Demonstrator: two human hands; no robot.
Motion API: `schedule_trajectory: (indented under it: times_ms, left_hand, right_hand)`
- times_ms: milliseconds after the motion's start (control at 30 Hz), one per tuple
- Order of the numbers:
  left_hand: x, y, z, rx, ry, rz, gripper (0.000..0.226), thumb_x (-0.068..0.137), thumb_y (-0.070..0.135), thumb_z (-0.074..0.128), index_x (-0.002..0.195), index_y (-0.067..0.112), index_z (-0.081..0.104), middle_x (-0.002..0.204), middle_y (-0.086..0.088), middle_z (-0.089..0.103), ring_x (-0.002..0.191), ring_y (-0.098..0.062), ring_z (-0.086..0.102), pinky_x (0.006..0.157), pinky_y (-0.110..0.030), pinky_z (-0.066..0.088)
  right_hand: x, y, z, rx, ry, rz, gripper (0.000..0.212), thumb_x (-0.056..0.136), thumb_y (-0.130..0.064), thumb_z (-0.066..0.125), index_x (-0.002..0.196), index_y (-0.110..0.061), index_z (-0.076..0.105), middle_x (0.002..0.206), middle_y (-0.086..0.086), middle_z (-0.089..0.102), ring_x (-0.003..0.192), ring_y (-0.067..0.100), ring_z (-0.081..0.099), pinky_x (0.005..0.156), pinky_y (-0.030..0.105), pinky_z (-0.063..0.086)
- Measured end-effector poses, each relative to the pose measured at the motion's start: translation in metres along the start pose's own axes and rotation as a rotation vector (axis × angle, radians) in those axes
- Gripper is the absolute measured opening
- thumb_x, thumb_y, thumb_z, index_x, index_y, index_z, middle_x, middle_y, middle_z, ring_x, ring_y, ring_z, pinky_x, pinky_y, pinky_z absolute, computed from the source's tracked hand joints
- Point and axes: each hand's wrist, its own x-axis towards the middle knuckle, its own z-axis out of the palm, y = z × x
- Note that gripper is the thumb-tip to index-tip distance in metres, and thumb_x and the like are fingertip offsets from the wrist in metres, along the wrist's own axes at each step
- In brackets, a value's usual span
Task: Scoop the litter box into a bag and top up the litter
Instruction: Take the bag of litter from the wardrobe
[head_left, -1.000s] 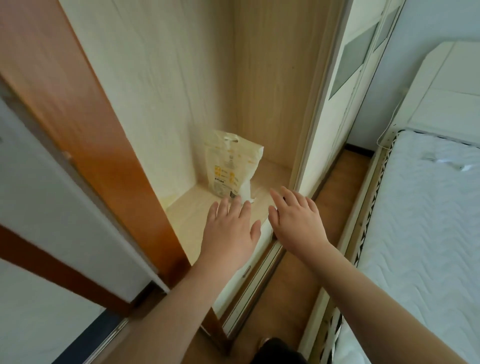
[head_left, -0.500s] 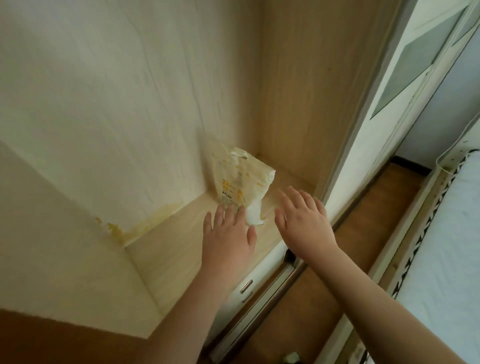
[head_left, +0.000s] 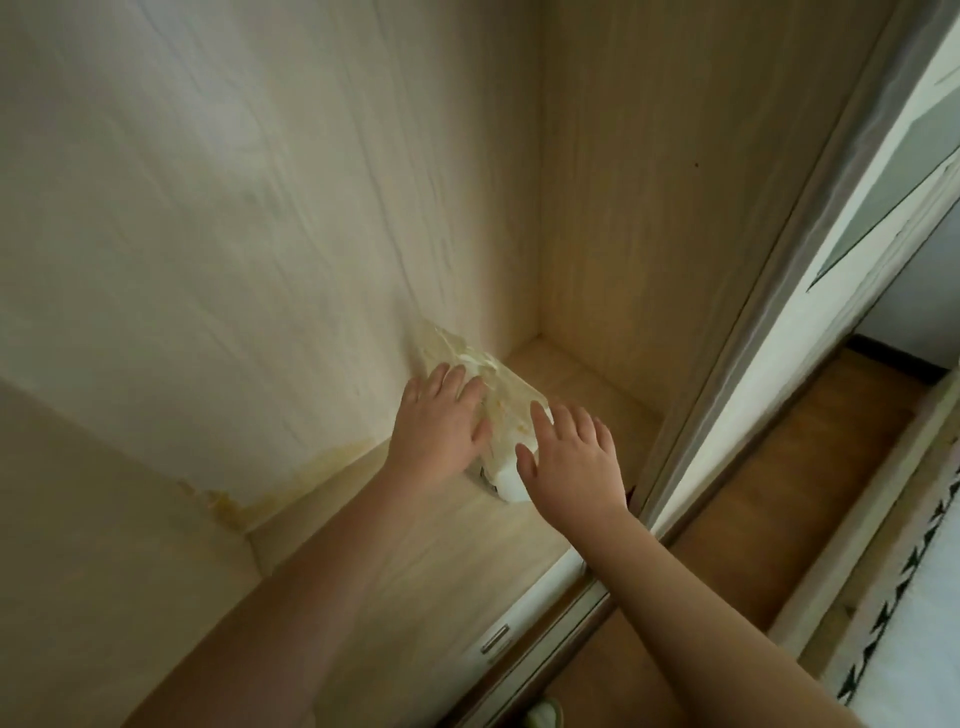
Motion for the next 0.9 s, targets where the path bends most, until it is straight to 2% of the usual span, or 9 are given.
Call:
schedule_trajectory:
  times_ms: [167,367,467,567,633,733,800,867,900]
  left_hand:
    - [0.042,-0.027,0.031,0.032,-0.144,0.155,0.067,0.094,0.047,0.044,0.151,0.018,0.026,0.157,-0.01,0.03,0.146,-0.029,0.023,0.118,-0.047,0.017]
    - [0.102,-0.062,0.059,0.119,-0.154,0.242,0.084,0.094,0.048,0.05,0.156,0.015,0.002,0.163,-0.01,0.013,0.15,-0.028,0.009,0.12,-0.044,0.009]
    - [0.129,-0.078,0.07,0.159,-0.201,0.228,0.104,0.086,0.046,0.065,0.155,0.019,-0.009,0.164,-0.009,0.005,0.151,-0.028,0.002,0.121,-0.045,0.006]
    - [0.15,-0.091,0.086,0.193,-0.252,0.216,0.107,0.081,0.035,0.074,0.156,0.022,-0.002,0.163,-0.008,0.009,0.15,-0.028,0.006,0.121,-0.045,0.006]
    - [0.155,-0.098,0.095,0.174,-0.258,0.237,0.087,0.08,0.023,0.075,0.152,0.02,0.026,0.157,-0.01,0.027,0.148,-0.031,0.017,0.12,-0.047,0.011]
    - [0.16,-0.104,0.108,0.088,-0.119,0.306,0.048,0.067,0.004,0.079,0.113,0.009,0.066,0.126,-0.018,0.059,0.125,-0.039,0.05,0.108,-0.053,0.033]
    - [0.159,-0.104,0.111,0.083,-0.097,0.323,0.032,0.06,0.001,0.08,0.089,0.008,0.069,0.091,-0.013,0.068,0.091,-0.033,0.064,0.089,-0.045,0.047]
    - [0.152,-0.105,0.109,0.075,-0.11,0.35,0.028,0.053,-0.003,0.078,0.072,0.011,0.064,0.063,-0.007,0.061,0.058,-0.027,0.06,0.064,-0.034,0.046]
    - [0.15,-0.107,0.108,0.068,-0.116,0.371,0.028,0.05,-0.004,0.077,0.067,0.011,0.062,0.057,-0.005,0.058,0.05,-0.025,0.056,0.056,-0.031,0.043]
  right_hand:
    - [0.039,-0.01,0.009,-0.023,-0.053,-0.018,0.062,0.1,-0.046,0.03,0.152,-0.017,0.013,0.158,0.008,0.019,0.145,0.027,0.017,0.118,0.044,0.015]
    - [0.101,-0.019,0.029,-0.046,-0.077,0.024,0.067,0.098,-0.034,0.042,0.151,-0.009,0.009,0.154,0.013,0.023,0.143,0.03,0.02,0.117,0.044,0.018]
    - [0.128,-0.021,0.037,-0.02,-0.11,0.071,0.064,0.096,-0.022,0.045,0.149,-0.006,0.012,0.151,0.015,0.029,0.139,0.031,0.027,0.115,0.042,0.024]
    - [0.149,-0.022,0.041,0.02,-0.114,0.117,0.062,0.093,-0.01,0.045,0.147,-0.006,0.015,0.145,0.017,0.036,0.13,0.031,0.04,0.107,0.039,0.035]
    - [0.157,-0.023,0.044,0.033,-0.107,0.128,0.065,0.092,-0.008,0.049,0.147,-0.008,0.015,0.143,0.017,0.037,0.125,0.032,0.045,0.101,0.039,0.04]
    - [0.159,-0.022,0.05,0.033,-0.116,0.163,0.068,0.091,-0.004,0.05,0.148,-0.008,0.014,0.137,0.017,0.045,0.116,0.032,0.053,0.086,0.039,0.046]
    - [0.156,-0.019,0.054,0.04,-0.148,0.171,0.055,0.089,0.003,0.045,0.142,-0.008,0.03,0.118,0.014,0.058,0.1,0.03,0.061,0.071,0.036,0.044]
    - [0.15,-0.017,0.058,0.02,-0.159,0.163,0.038,0.087,0.009,0.043,0.122,-0.007,0.048,0.103,0.009,0.064,0.088,0.028,0.064,0.064,0.033,0.041]
    - [0.146,-0.017,0.06,0.02,-0.159,0.163,0.034,0.086,0.01,0.044,0.115,-0.008,0.051,0.099,0.008,0.065,0.085,0.027,0.064,0.063,0.032,0.041]
